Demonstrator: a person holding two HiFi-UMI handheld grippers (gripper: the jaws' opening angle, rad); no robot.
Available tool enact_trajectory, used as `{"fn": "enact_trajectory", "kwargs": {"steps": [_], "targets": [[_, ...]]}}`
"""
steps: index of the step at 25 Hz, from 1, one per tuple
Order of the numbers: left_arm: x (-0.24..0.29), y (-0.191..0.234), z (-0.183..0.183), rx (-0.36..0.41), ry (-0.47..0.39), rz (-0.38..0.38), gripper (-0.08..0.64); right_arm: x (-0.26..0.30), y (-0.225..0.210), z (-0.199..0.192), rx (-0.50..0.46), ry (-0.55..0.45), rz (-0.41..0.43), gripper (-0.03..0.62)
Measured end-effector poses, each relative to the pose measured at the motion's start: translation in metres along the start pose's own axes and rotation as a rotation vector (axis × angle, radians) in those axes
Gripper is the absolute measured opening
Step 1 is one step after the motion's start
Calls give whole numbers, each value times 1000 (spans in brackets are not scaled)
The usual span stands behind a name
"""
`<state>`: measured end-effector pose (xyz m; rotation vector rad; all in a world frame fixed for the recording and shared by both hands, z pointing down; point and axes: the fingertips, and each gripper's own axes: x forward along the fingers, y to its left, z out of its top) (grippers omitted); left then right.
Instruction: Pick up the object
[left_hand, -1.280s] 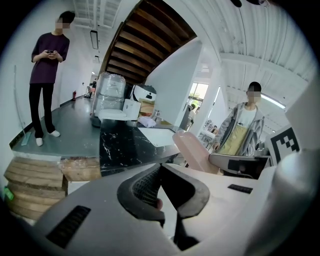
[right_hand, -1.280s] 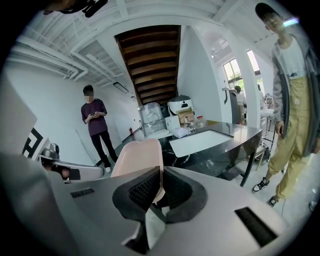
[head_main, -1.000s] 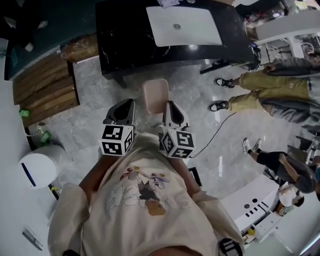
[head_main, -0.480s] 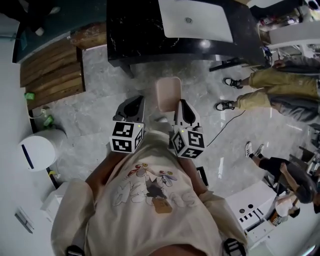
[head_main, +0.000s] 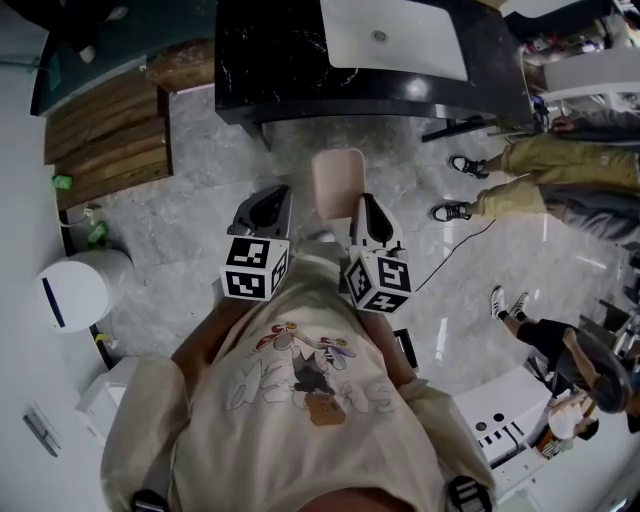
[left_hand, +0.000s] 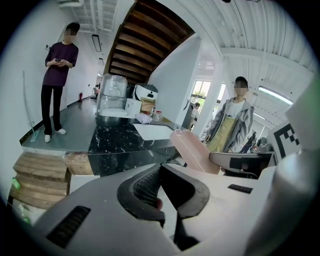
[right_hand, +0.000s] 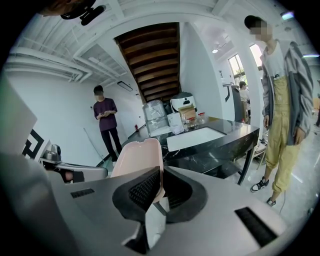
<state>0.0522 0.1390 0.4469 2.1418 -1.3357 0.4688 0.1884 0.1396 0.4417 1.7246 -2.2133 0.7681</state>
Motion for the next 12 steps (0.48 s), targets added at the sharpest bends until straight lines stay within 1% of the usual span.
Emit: {"fn": "enact_trajectory", "kwargs": {"steps": [12], "targets": [[6, 4, 9, 18, -18, -9, 14, 8, 0, 6, -2, -18, -7, 34]]}}
